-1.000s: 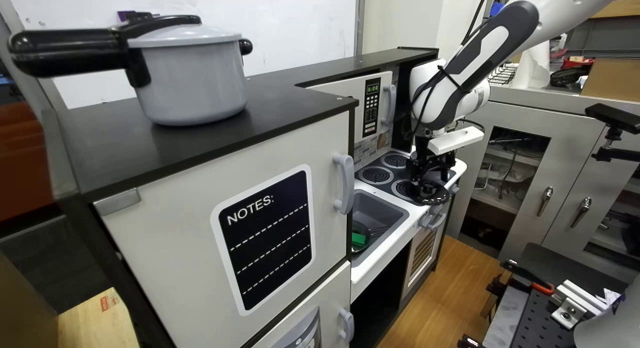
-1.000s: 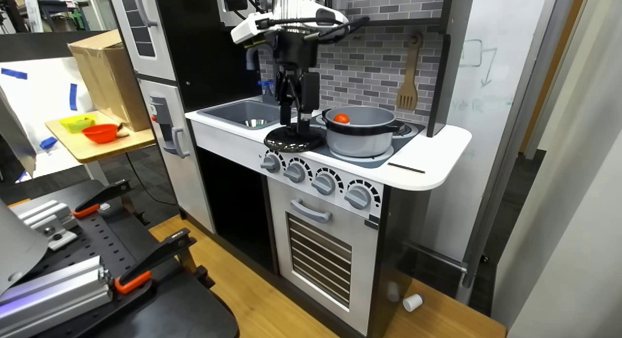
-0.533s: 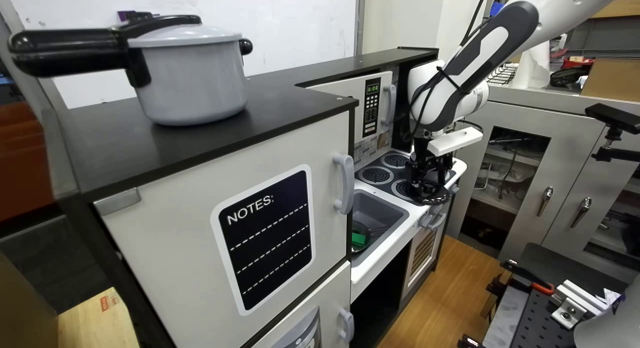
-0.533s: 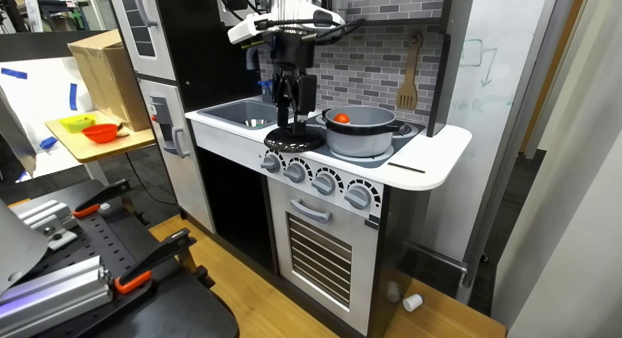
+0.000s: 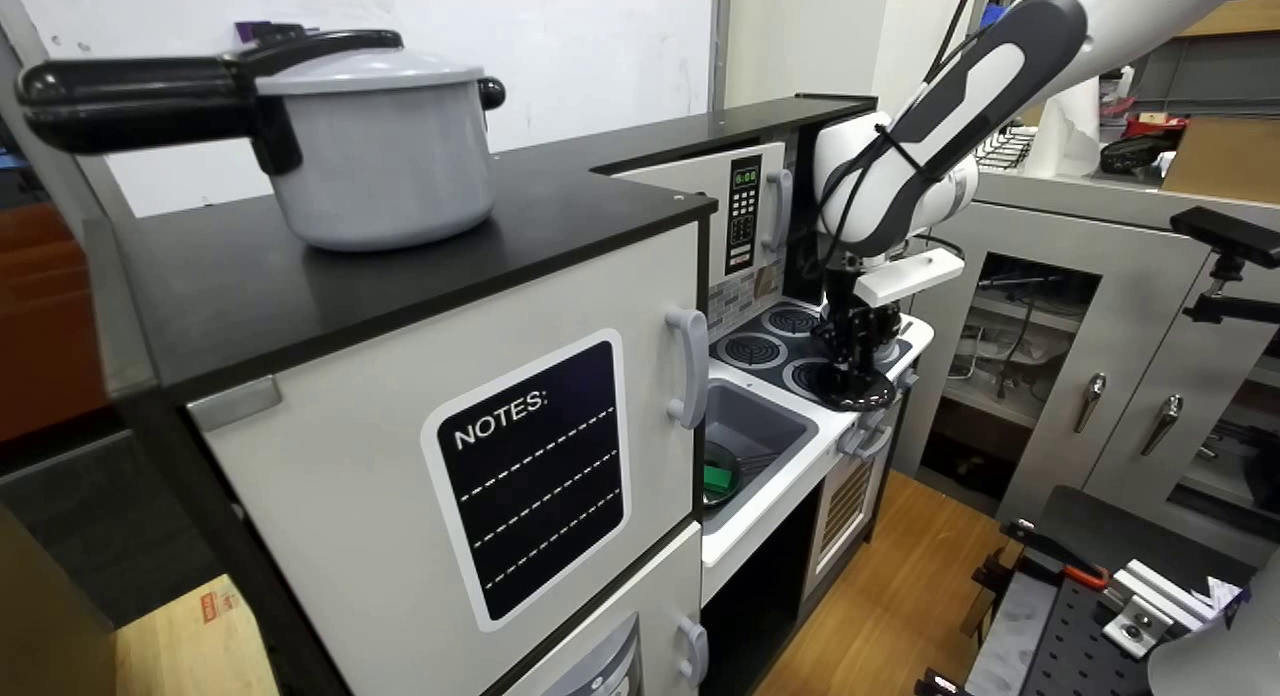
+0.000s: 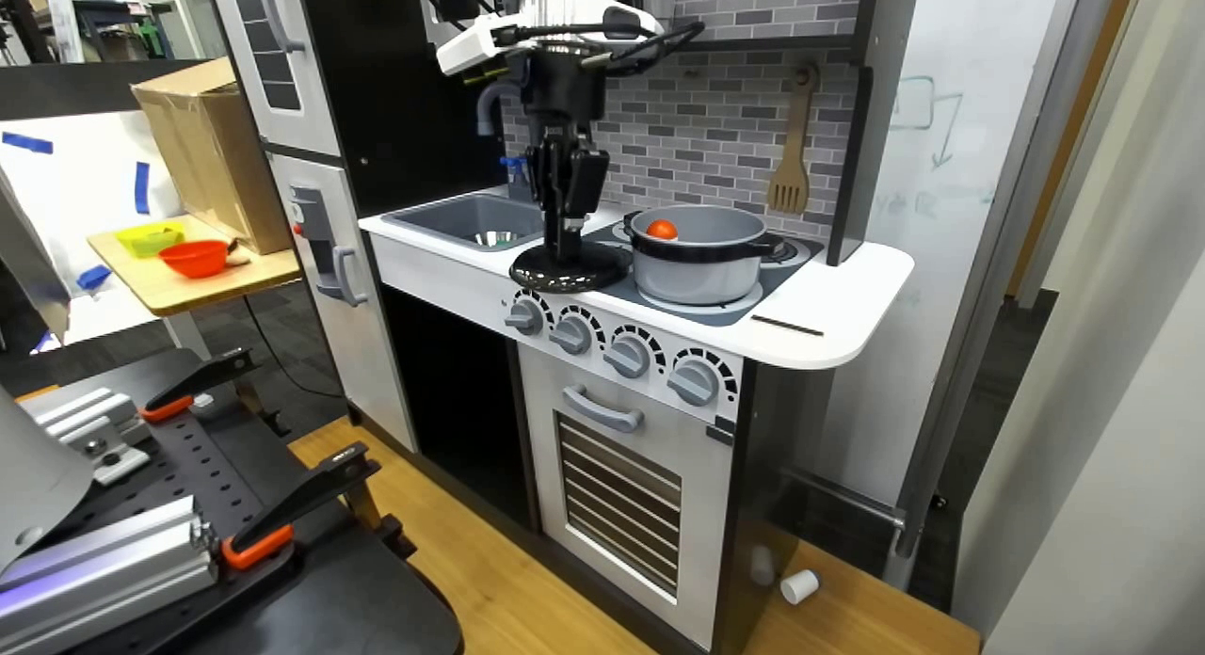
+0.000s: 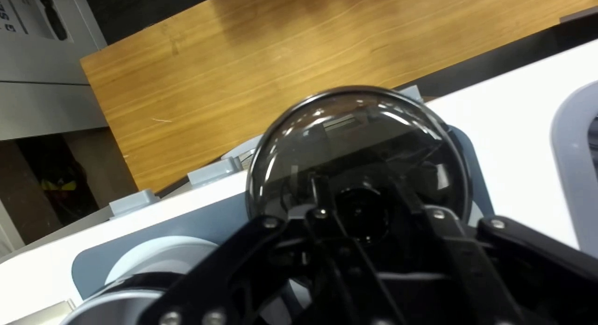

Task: Place the black lid on top of the grey pot on the stove, remove the green block from the silver pan in the sink and set it on the stove then place it back on the pan

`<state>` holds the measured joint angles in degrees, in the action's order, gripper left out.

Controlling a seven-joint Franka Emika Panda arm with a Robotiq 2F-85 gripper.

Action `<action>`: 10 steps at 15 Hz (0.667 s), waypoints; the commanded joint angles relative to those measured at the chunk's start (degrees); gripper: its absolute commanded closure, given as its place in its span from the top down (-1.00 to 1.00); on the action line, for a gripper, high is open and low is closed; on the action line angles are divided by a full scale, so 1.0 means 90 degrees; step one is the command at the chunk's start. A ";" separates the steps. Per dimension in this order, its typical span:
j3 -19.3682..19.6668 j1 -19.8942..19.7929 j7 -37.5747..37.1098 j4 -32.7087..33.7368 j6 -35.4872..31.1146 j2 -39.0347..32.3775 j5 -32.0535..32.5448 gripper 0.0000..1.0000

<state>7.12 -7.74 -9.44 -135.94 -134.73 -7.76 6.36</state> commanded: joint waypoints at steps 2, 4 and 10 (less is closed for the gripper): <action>0.0060 0.0025 0.0173 -0.0093 0.0087 0.0149 -0.0008 -0.49; 0.0073 0.0053 0.0109 -0.0133 0.0066 0.0218 0.0160 -0.75; -0.0073 0.0186 0.0318 -0.0776 0.0053 0.0984 0.0330 -0.83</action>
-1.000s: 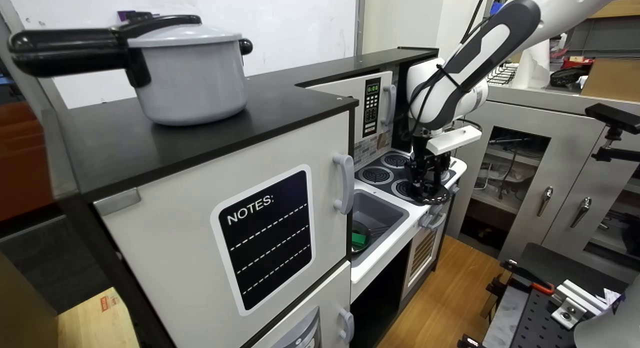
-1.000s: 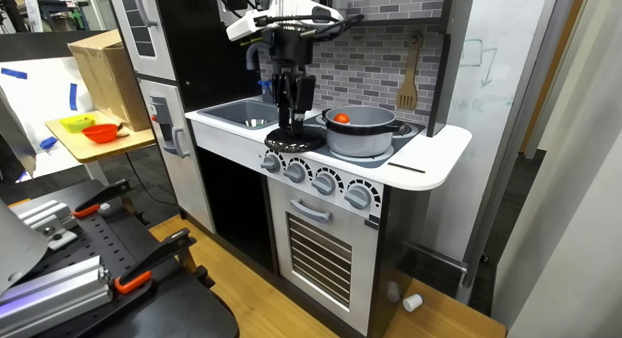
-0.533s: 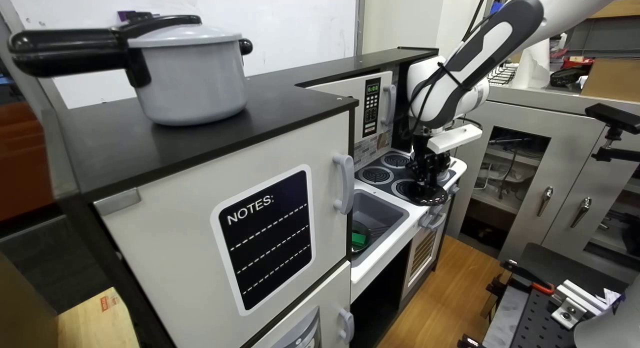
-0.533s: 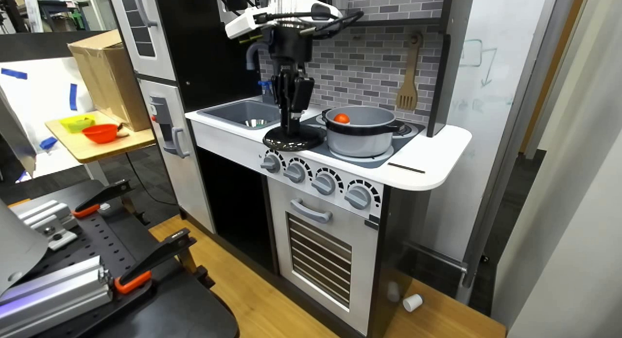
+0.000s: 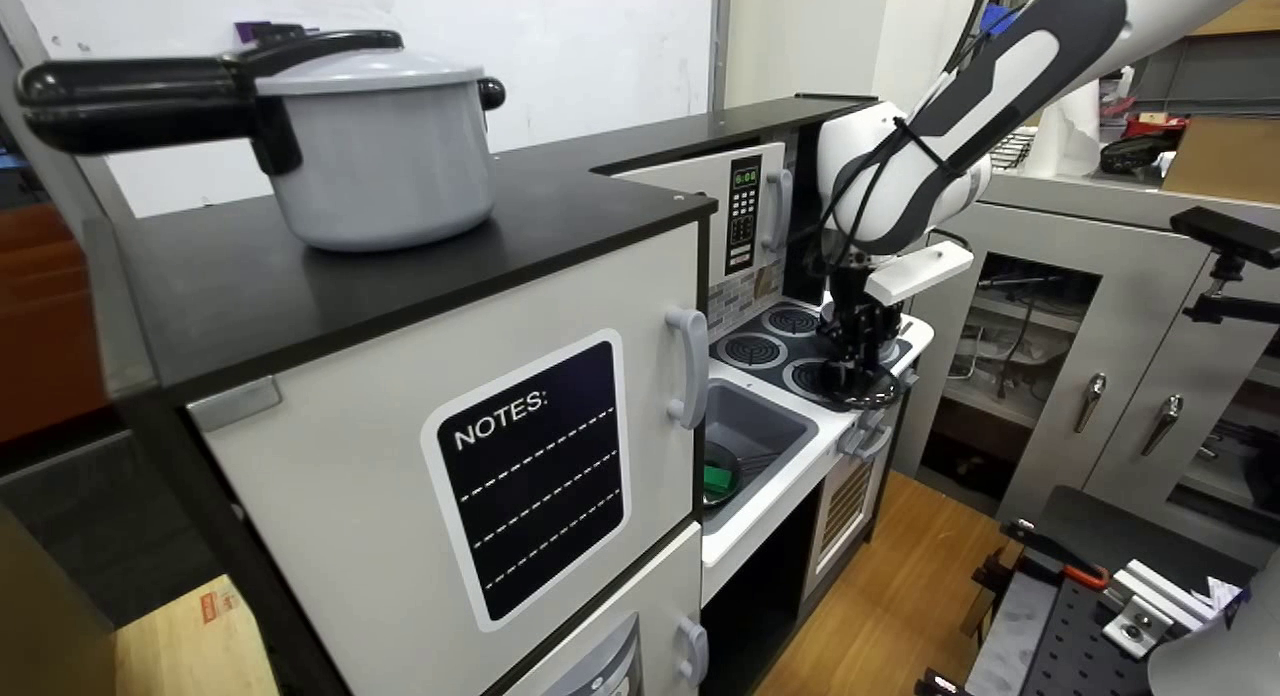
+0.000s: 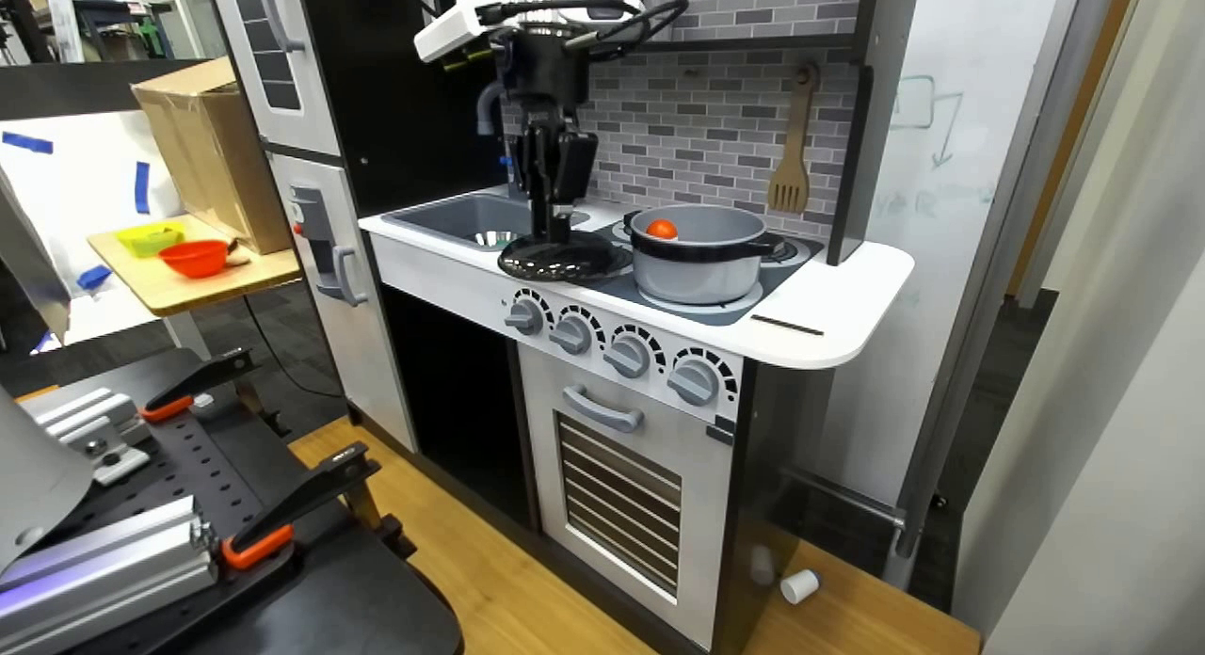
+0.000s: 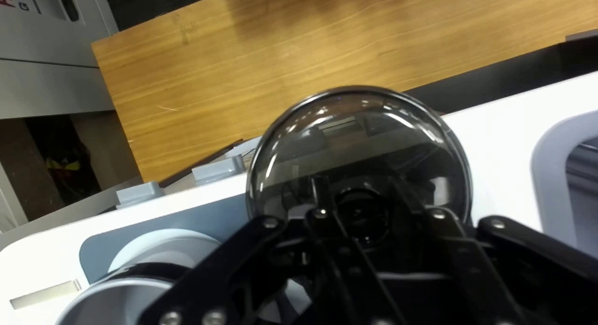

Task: Place the black lid on top of the grey pot on the stove, remove the green block from the silver pan in the sink and set it on the stove then place it back on the pan

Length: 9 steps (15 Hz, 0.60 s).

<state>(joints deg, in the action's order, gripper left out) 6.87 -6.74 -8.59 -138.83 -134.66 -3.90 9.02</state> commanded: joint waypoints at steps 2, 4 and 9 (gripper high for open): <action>-0.0132 0.0153 0.0358 -0.0803 0.0079 0.0942 -0.0103 -0.83; -0.0204 0.0220 0.0370 -0.1116 0.0094 0.1326 -0.0066 -0.83; -0.0263 0.0021 0.0125 -0.1255 0.0031 0.2027 0.0551 -0.83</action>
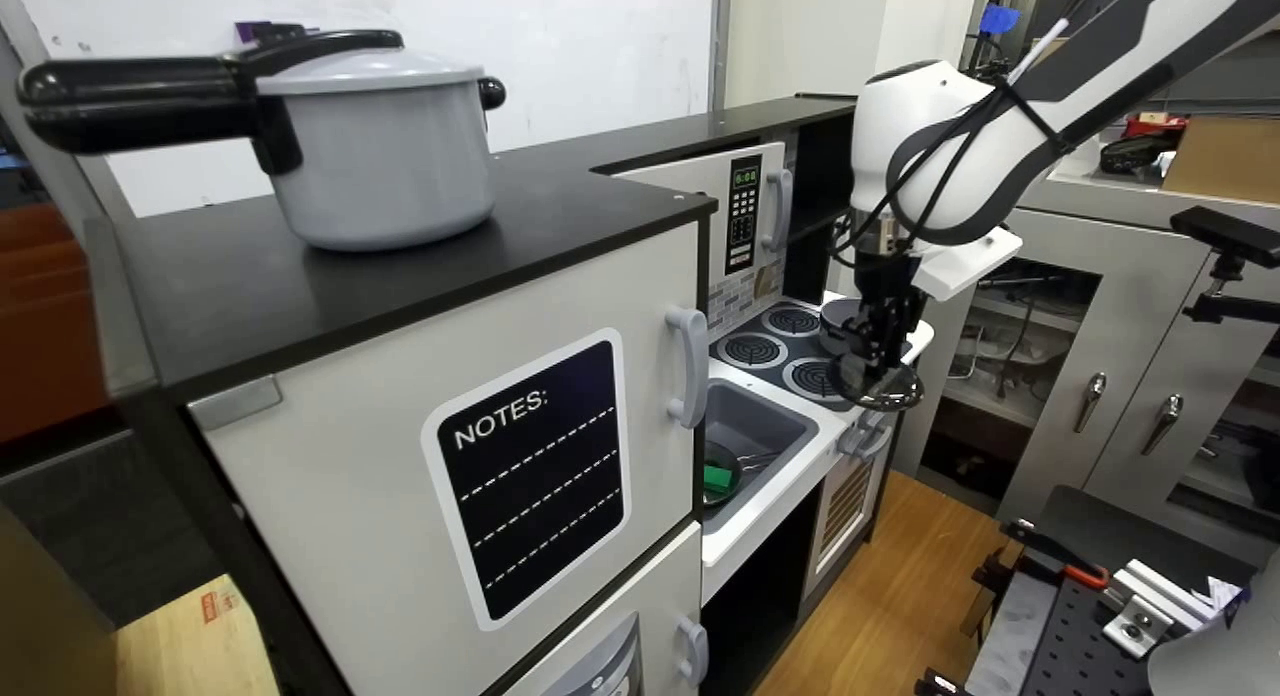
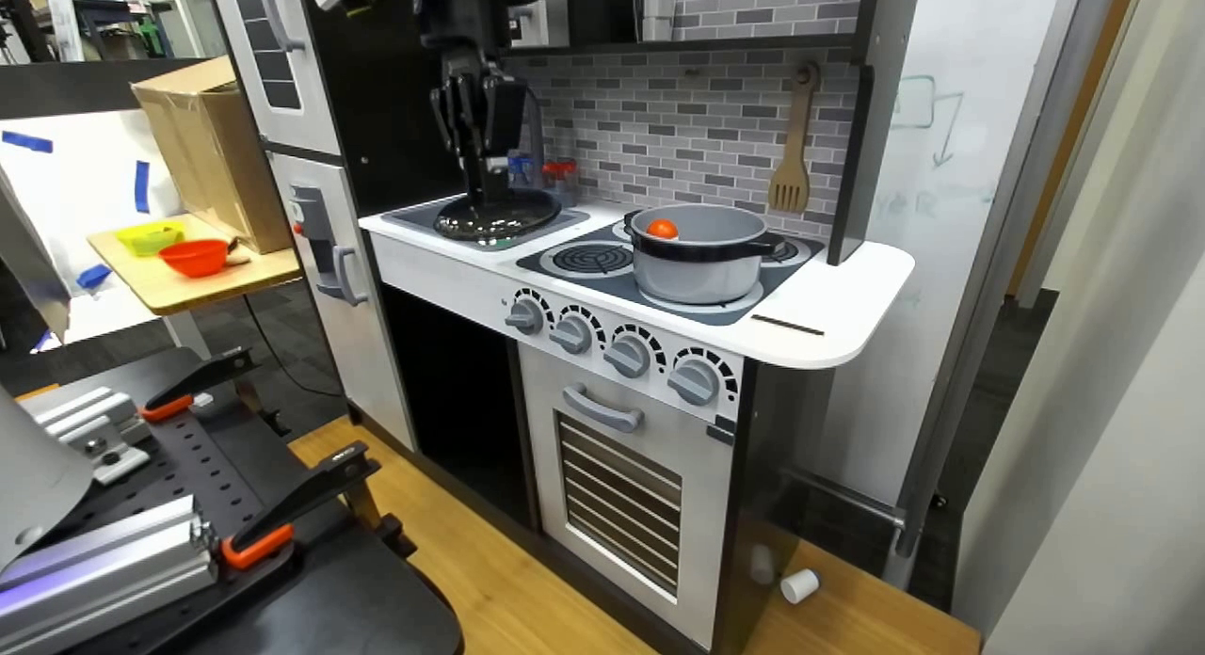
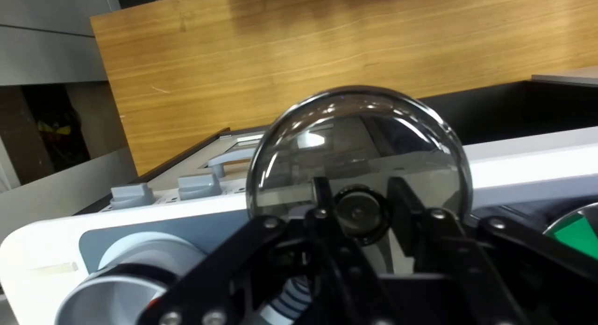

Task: Place the black lid on top of the grey pot on the stove, remove the green block from the silver pan in the sink and set it on the stove then place it back on the pan

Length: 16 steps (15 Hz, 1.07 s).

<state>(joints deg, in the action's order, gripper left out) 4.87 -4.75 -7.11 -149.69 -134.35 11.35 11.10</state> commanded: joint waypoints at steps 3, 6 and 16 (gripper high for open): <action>-0.0002 -0.0474 -0.0147 0.0120 -0.0081 0.0517 0.0673 -0.83; 0.0038 -0.0758 -0.0339 0.0361 -0.0204 0.0521 0.1010 -0.83; 0.0346 -0.0985 -0.0654 0.1773 -0.0087 -0.0632 0.1026 -0.83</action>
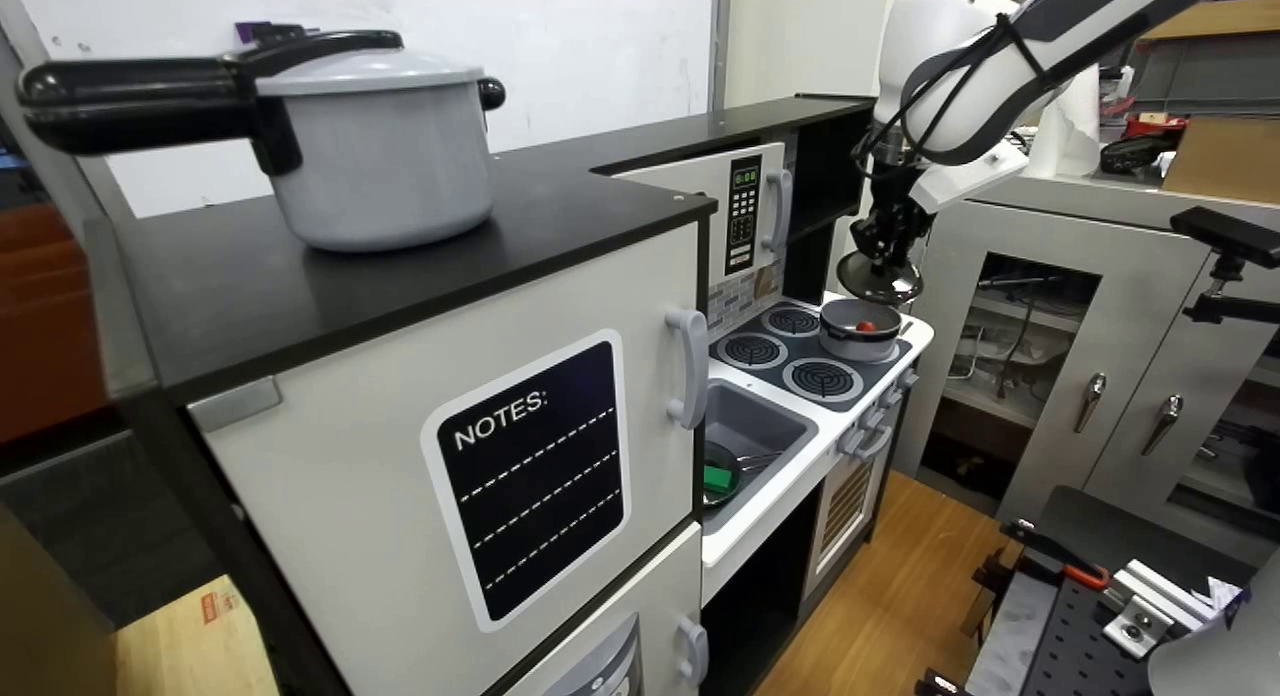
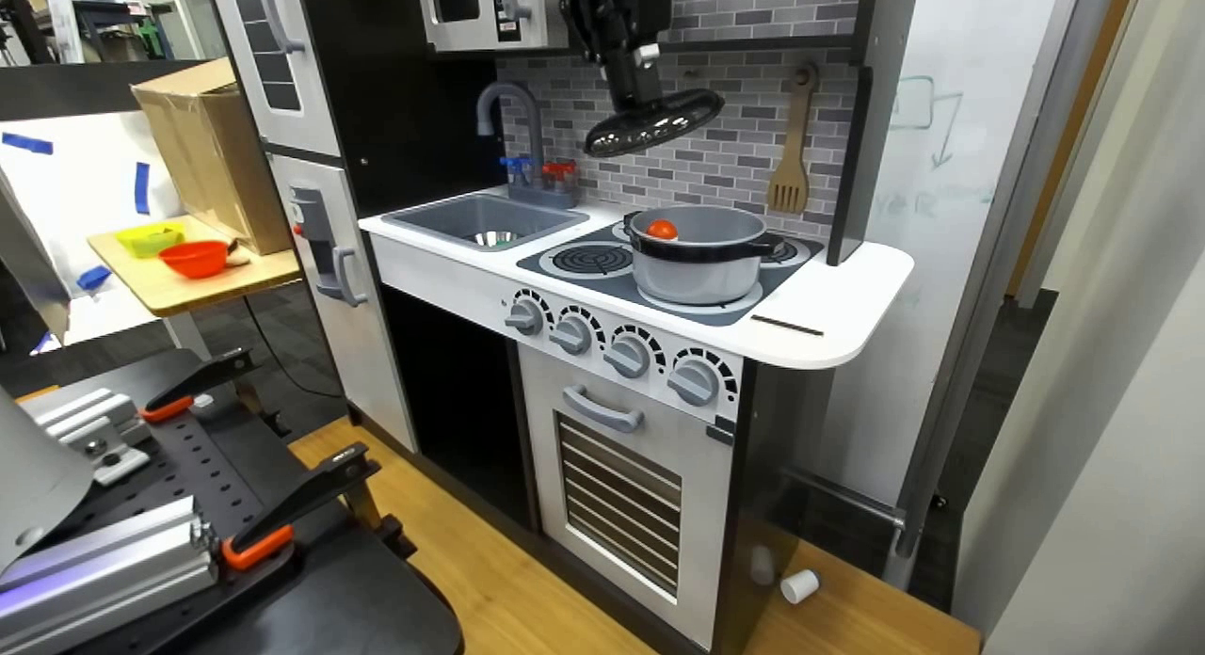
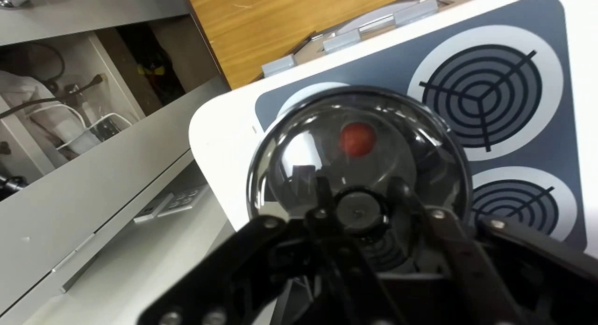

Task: Place the black lid on top of the grey pot on the stove, remove the green block from the silver pan in the sink and set it on the stove then place it back on the pan

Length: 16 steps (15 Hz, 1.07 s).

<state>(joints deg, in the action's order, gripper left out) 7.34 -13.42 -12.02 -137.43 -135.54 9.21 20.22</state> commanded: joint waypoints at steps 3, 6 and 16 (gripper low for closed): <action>0.0215 0.0032 -0.0019 0.0695 0.0091 -0.0693 -0.0167 -0.83; 0.0246 0.0100 0.0124 0.0704 0.0102 -0.0813 -0.0379 -0.83; 0.0324 0.0174 0.0247 0.0696 0.0101 -0.1017 -0.0677 -0.83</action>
<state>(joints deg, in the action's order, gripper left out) 9.56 -11.98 -11.45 -132.28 -135.31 0.88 15.10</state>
